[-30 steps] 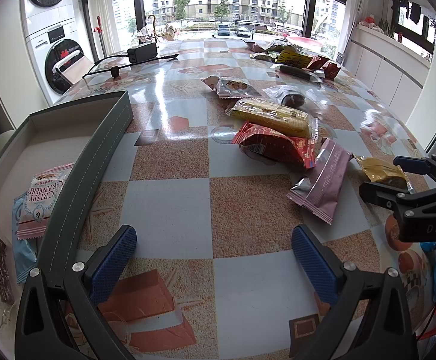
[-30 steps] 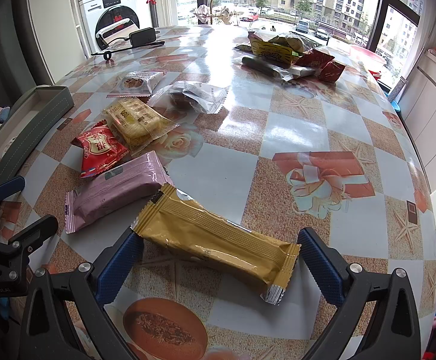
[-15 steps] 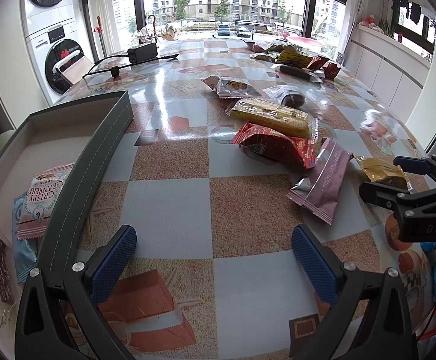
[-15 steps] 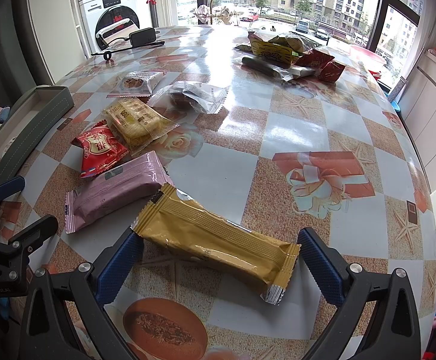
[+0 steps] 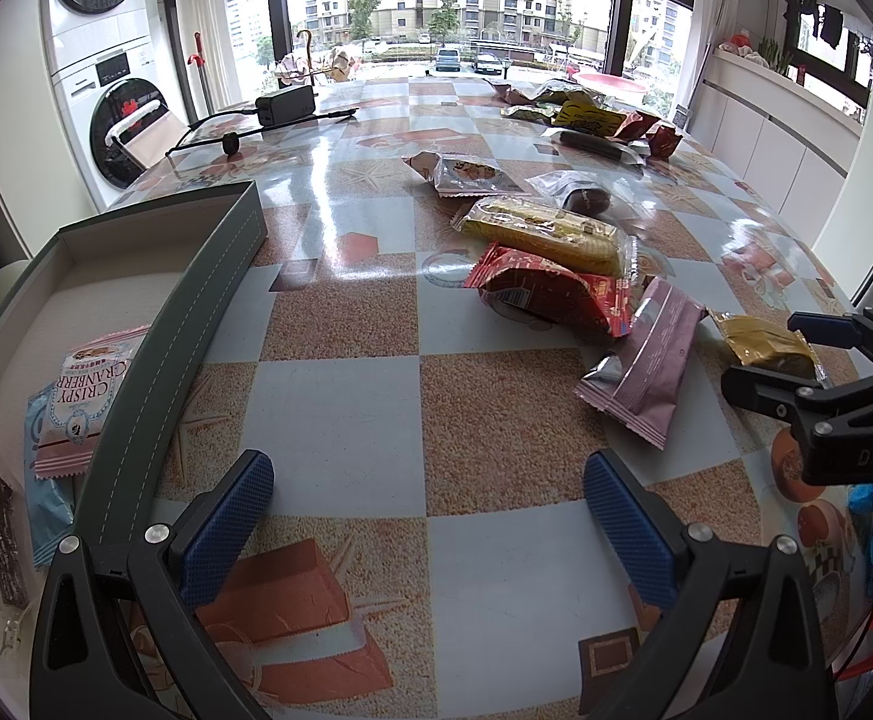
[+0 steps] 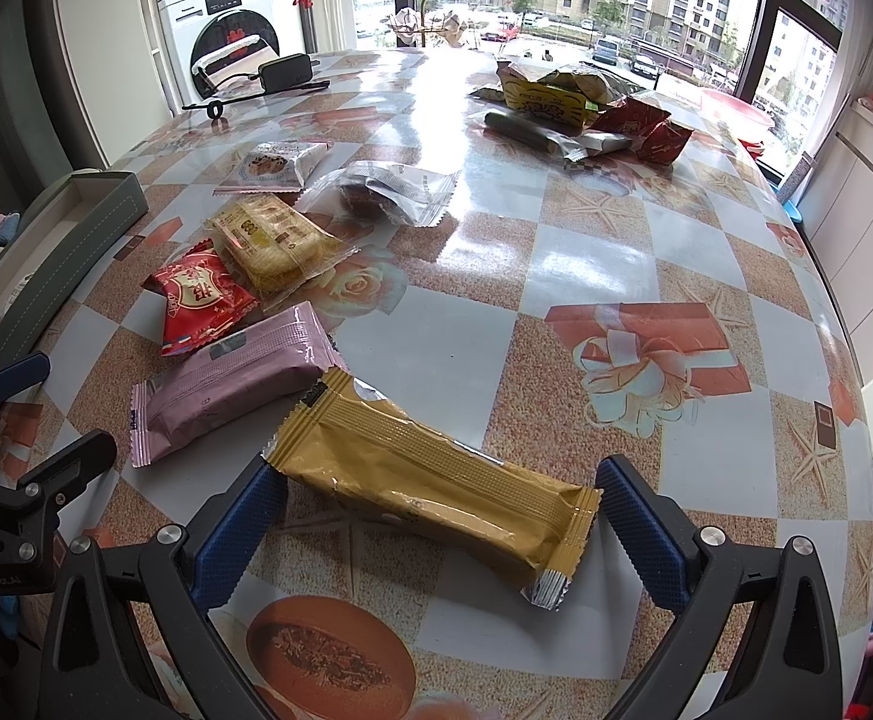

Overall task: Organize snacks
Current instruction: 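Grasp the pink wrapper with the left gripper while the right moves toward the yellow wrapper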

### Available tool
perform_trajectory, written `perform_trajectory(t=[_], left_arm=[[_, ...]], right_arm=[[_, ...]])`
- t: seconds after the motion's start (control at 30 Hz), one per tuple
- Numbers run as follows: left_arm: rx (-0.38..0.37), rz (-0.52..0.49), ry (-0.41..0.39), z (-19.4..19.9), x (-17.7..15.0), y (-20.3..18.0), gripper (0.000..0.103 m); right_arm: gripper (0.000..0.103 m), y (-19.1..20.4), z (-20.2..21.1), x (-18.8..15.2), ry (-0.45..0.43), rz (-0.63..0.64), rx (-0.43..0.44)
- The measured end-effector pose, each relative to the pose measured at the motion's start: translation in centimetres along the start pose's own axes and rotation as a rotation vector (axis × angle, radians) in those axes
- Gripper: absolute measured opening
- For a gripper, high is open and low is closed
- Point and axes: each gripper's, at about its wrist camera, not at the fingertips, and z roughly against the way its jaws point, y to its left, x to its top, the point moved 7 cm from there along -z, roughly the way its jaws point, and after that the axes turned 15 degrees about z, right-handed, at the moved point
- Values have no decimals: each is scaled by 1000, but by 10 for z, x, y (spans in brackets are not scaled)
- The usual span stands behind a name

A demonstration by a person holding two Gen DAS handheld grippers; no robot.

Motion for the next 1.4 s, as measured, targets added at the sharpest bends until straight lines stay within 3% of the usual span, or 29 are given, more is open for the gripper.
perform_trajectory(t=[0.37,0.73,0.87,1.0,1.1,1.17,1.27,1.4], left_arm=[[1,0,0,0,0,0,103],[1,0,0,0,0,0,103],[1,0,0,0,-1,0,103],[6,1,7,1,-1,0,103],[17,27,82,1,4,0,103],[-18,49,106,3,13,-7,103],[-6,24,132,-2,27,-22,103],[21,13,219,-28,31,-33,103]], right_arm=[[103,8,9,-17,103,202,115],[103,9,-8,9,135,185,118],[103,4,2,8,129,233,54],[103,-10,19,16,55,159,75],[103,-31,18,25,41,51,68],[103,-46,15,28,40,-35,73],[103,-67,1,25,88,-114,17],[103,-81,-15,6,160,-171,19]])
